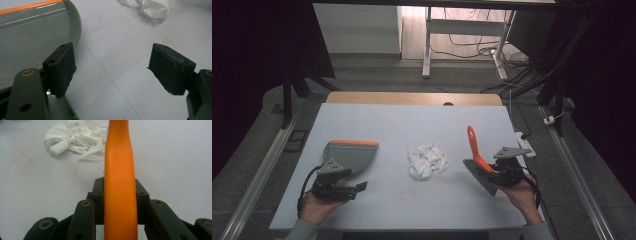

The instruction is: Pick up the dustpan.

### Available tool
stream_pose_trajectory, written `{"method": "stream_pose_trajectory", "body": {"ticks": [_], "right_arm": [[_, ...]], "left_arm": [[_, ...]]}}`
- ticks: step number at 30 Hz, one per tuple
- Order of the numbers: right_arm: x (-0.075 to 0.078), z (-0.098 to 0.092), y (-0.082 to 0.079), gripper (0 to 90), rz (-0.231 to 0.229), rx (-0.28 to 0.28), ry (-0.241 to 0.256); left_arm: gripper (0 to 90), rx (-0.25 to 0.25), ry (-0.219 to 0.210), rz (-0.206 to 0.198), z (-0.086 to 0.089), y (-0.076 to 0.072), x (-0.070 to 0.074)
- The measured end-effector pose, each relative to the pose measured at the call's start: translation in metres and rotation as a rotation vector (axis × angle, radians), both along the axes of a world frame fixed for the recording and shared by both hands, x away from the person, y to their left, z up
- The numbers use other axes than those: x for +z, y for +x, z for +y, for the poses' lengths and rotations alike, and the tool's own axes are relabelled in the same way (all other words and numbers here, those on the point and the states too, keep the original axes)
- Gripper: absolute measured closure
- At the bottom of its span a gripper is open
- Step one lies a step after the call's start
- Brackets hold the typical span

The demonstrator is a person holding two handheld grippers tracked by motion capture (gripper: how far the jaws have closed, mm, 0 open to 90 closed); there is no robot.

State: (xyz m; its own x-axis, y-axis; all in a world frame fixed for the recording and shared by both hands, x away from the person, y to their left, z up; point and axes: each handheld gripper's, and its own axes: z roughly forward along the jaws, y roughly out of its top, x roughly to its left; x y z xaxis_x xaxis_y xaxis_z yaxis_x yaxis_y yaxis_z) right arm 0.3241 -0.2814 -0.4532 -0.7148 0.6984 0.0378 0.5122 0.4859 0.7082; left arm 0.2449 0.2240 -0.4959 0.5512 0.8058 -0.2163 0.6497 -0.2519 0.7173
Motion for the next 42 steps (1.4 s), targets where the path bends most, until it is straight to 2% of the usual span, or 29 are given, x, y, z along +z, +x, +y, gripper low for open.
{"method": "stream_pose_trajectory", "body": {"ticks": [14, 31, 38, 39, 40, 42], "right_arm": [[0.003, -0.002, 0.000, 70.1, -0.011, -0.008, 0.025], [0.005, -0.004, -0.001, 70.1, -0.009, -0.018, 0.037], [0.009, -0.008, -0.001, 70.1, -0.019, -0.026, 0.057], [0.009, -0.009, -0.002, 70.1, -0.018, -0.027, 0.059], [0.009, -0.009, -0.002, 70.1, -0.019, -0.028, 0.063], [0.010, -0.010, -0.001, 70.1, -0.020, -0.027, 0.064]], "left_arm": [[22.2, -0.014, -0.019, -0.013, 0.000, 0.000, 0.002], [22.2, -0.013, -0.002, -0.007, -0.002, 0.003, 0.008], [22.0, 0.025, 0.027, -0.007, -0.004, 0.005, 0.024], [22.0, 0.049, 0.052, -0.005, -0.004, 0.009, 0.028], [22.0, 0.049, 0.052, -0.005, -0.004, 0.009, 0.028], [21.4, 0.060, 0.039, 0.024, -0.001, 0.015, 0.033]]}}
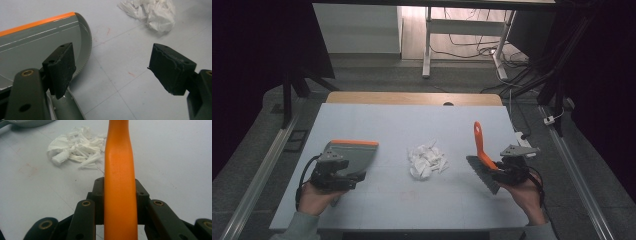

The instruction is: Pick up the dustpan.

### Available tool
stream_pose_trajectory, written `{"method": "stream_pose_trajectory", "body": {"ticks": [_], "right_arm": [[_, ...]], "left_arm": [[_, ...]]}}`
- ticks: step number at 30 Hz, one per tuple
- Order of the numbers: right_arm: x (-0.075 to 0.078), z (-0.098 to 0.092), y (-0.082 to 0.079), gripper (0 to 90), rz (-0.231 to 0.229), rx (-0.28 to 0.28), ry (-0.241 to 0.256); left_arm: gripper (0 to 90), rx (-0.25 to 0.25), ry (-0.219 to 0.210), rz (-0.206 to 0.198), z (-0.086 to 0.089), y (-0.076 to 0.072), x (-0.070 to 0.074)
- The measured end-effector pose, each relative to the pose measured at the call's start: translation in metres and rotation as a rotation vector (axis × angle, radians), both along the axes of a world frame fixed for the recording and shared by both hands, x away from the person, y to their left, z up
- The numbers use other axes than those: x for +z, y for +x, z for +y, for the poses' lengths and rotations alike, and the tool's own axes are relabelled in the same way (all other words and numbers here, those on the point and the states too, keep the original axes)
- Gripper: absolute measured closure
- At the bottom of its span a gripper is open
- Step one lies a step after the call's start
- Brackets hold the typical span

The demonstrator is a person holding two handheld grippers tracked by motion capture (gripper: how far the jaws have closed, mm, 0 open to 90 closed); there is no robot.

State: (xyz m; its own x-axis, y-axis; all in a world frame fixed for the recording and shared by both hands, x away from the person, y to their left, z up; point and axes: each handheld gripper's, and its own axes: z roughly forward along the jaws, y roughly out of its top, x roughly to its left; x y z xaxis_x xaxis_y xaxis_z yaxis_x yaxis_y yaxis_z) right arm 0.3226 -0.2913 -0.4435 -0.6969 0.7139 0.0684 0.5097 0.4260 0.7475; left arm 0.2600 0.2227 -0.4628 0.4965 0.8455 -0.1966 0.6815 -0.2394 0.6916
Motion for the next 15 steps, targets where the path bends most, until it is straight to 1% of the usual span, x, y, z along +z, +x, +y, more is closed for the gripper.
{"method": "stream_pose_trajectory", "body": {"ticks": [1, 2, 5, 6, 7, 8, 9, 10, 11, 12, 13, 15], "right_arm": [[0.000, 0.000, 0.000, 70.1, -0.001, 0.000, -0.001], [0.000, 0.000, 0.000, 70.1, -0.001, 0.000, -0.002], [0.001, -0.001, 0.000, 70.1, -0.002, -0.003, -0.003], [0.001, -0.001, 0.000, 70.1, -0.004, -0.004, -0.006], [0.001, 0.000, 0.000, 70.1, -0.004, -0.005, -0.009], [0.001, 0.000, -0.001, 70.1, -0.004, -0.005, -0.010], [0.001, 0.000, -0.001, 70.1, -0.007, -0.003, -0.013], [0.001, 0.000, -0.001, 70.1, -0.007, -0.006, -0.015], [0.002, 0.001, -0.001, 70.1, -0.008, -0.008, -0.016], [0.002, 0.000, -0.001, 70.1, -0.010, -0.010, -0.018], [0.002, 0.000, -0.001, 70.1, -0.010, -0.013, -0.019], [0.002, 0.001, -0.001, 70.1, -0.008, -0.016, -0.023]], "left_arm": [[21.2, 0.000, 0.000, 0.000, 0.000, 0.000, 0.000], [21.2, 0.024, -0.001, -0.006, 0.002, 0.001, 0.004], [20.6, 0.031, 0.007, 0.004, 0.005, 0.002, 0.007], [20.2, 0.038, 0.020, 0.008, 0.010, 0.001, 0.010], [20.2, 0.038, 0.020, 0.008, 0.010, 0.001, 0.010], [20.2, 0.052, 0.016, 0.005, 0.018, -0.001, 0.012], [20.2, 0.052, 0.016, 0.005, 0.018, -0.001, 0.012], [20.0, 0.066, 0.017, 0.008, 0.022, -0.002, 0.014], [19.6, 0.092, 0.022, 0.019, 0.029, -0.004, 0.015], [19.2, 0.105, 0.026, 0.029, 0.032, -0.004, 0.015], [18.8, 0.105, 0.026, 0.029, 0.032, -0.004, 0.015], [18.6, 0.124, 0.043, 0.058, 0.038, -0.005, 0.014]]}}
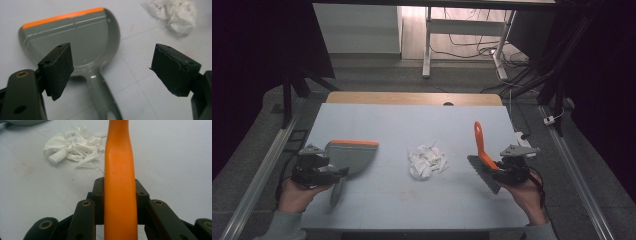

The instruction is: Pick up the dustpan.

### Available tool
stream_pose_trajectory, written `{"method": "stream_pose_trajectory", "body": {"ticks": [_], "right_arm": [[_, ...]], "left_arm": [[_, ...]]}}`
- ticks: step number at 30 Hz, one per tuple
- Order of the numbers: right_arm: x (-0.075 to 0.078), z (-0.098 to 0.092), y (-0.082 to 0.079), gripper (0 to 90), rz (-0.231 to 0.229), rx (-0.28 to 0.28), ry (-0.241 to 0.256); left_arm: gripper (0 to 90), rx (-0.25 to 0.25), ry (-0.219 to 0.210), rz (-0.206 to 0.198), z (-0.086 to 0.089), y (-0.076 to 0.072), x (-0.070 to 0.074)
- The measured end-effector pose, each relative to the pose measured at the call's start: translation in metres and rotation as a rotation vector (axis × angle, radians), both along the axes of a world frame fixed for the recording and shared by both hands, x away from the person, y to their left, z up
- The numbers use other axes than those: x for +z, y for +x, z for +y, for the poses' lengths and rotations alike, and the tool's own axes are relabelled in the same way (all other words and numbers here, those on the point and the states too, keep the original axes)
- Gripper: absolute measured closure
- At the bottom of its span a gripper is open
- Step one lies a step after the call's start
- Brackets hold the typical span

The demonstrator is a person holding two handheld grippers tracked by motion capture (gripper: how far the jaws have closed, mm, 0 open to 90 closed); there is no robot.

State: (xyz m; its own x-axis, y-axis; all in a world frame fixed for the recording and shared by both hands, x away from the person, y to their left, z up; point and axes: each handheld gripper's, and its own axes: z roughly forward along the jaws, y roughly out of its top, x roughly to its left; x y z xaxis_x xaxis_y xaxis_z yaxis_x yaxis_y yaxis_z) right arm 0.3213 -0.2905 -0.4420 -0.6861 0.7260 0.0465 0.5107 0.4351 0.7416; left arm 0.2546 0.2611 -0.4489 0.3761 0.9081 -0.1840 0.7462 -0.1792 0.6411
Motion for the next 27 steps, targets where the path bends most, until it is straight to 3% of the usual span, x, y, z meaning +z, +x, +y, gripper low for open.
{"method": "stream_pose_trajectory", "body": {"ticks": [2, 6, 12, 21, 27], "right_arm": [[-0.001, 0.001, 0.000, 70.1, 0.002, -0.002, -0.004], [-0.002, 0.002, 0.001, 70.1, 0.007, 0.003, -0.012], [-0.004, 0.004, 0.001, 70.1, 0.012, 0.006, -0.017], [-0.006, 0.003, 0.002, 70.1, 0.018, -0.001, -0.020], [-0.006, 0.006, 0.002, 70.1, 0.018, 0.006, -0.024]], "left_arm": [[18.0, 0.006, 0.002, 0.011, 0.001, 0.000, 0.000], [16.1, 0.010, 0.024, 0.073, 0.004, 0.002, -0.003], [15.3, 0.033, 0.040, 0.105, 0.013, 0.000, -0.004], [12.8, 0.027, 0.057, 0.227, 0.010, 0.006, -0.021], [12.7, 0.037, 0.048, 0.266, 0.008, 0.010, -0.033]]}}
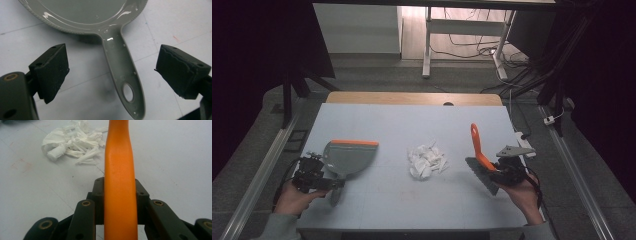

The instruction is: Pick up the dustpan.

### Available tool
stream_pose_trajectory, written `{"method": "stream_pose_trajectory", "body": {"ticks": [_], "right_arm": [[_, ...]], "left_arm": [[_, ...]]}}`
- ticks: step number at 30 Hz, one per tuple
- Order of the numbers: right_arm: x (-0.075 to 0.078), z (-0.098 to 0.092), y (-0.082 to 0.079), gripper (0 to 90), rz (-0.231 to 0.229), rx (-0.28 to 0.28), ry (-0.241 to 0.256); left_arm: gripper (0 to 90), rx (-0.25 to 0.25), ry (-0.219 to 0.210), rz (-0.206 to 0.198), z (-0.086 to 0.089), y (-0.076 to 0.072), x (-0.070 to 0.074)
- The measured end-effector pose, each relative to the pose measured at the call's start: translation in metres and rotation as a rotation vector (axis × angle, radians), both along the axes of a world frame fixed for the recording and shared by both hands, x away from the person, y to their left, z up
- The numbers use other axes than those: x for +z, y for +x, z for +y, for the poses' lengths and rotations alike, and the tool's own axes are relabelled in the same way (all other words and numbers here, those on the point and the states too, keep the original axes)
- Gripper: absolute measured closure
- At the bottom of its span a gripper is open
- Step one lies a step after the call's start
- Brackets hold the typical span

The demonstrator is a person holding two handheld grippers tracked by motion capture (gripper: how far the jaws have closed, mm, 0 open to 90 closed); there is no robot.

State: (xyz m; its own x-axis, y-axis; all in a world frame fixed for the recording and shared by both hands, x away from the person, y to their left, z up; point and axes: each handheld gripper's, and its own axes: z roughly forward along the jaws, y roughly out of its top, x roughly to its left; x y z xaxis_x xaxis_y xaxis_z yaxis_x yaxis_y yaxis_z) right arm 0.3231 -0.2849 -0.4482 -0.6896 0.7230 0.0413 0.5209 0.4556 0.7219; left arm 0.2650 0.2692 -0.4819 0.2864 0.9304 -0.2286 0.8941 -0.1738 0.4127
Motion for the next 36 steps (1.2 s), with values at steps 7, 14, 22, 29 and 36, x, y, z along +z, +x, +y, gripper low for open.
{"method": "stream_pose_trajectory", "body": {"ticks": [7, 14, 22, 29, 36], "right_arm": [[0.001, -0.001, 0.000, 70.1, -0.003, -0.004, 0.003], [0.002, -0.001, -0.001, 70.1, -0.007, -0.005, 0.006], [0.002, -0.001, -0.001, 70.1, -0.008, -0.007, 0.005], [0.002, 0.000, -0.001, 70.1, -0.009, -0.008, 0.000], [0.003, 0.000, -0.002, 70.1, -0.014, -0.006, 0.001]], "left_arm": [[12.9, 0.017, 0.005, 0.044, -0.004, 0.005, -0.013], [13.0, 0.014, 0.004, 0.062, -0.010, 0.004, -0.018], [14.3, 0.031, -0.001, 0.060, -0.011, 0.004, -0.022], [14.9, 0.036, -0.009, 0.054, -0.012, 0.003, -0.022], [17.7, 0.063, -0.056, 0.056, -0.012, 0.004, -0.027]]}}
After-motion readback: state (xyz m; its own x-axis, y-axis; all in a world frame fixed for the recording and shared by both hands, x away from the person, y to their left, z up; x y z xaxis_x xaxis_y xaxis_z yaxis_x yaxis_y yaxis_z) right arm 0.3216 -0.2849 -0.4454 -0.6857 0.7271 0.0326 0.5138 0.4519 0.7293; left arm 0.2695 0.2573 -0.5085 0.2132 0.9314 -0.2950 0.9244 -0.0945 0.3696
